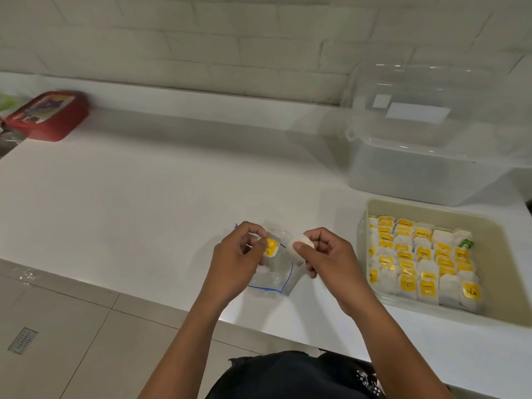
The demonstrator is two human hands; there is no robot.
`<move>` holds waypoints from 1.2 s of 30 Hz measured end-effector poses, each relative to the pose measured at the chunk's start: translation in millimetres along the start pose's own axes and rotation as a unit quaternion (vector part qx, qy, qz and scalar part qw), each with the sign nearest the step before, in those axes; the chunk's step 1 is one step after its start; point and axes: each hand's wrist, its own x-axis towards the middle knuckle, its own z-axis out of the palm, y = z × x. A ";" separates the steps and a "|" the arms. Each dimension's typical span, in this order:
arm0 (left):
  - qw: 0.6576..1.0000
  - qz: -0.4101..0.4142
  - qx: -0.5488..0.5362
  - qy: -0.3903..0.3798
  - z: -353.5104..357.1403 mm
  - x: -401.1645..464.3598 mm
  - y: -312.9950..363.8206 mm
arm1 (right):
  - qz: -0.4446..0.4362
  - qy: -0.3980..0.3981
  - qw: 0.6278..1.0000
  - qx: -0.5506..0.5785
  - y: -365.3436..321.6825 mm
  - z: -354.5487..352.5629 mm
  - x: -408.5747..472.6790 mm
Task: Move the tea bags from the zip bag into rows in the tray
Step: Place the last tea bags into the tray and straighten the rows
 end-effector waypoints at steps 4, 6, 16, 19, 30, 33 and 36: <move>0.999 0.024 0.007 -0.025 11.7 -1.3 16.7 | -0.040 0.011 0.999 -0.017 -6.4 -19.8 -3.0; 0.998 0.027 0.007 -0.048 19.6 -2.0 27.8 | -0.049 0.028 0.998 -0.016 -11.0 -32.8 -3.9; 0.982 0.102 0.020 -0.155 89.1 0.0 71.1 | -0.040 0.070 0.997 -0.014 -31.6 -123.8 -19.5; 0.979 0.128 0.034 -0.154 119.5 2.4 78.8 | -0.025 0.067 0.997 -0.036 -30.2 -152.6 -26.0; 0.971 0.155 0.079 -0.166 203.5 9.2 98.2 | 0.034 0.057 0.954 -0.291 -20.7 -245.8 -29.6; 0.966 0.171 0.103 -0.163 217.9 14.8 96.7 | 0.065 -0.005 0.903 -0.425 -16.9 -266.4 -22.2; 0.957 0.203 0.146 -0.144 230.7 21.9 91.6 | 0.078 -0.049 0.836 -0.541 -13.1 -274.4 -12.4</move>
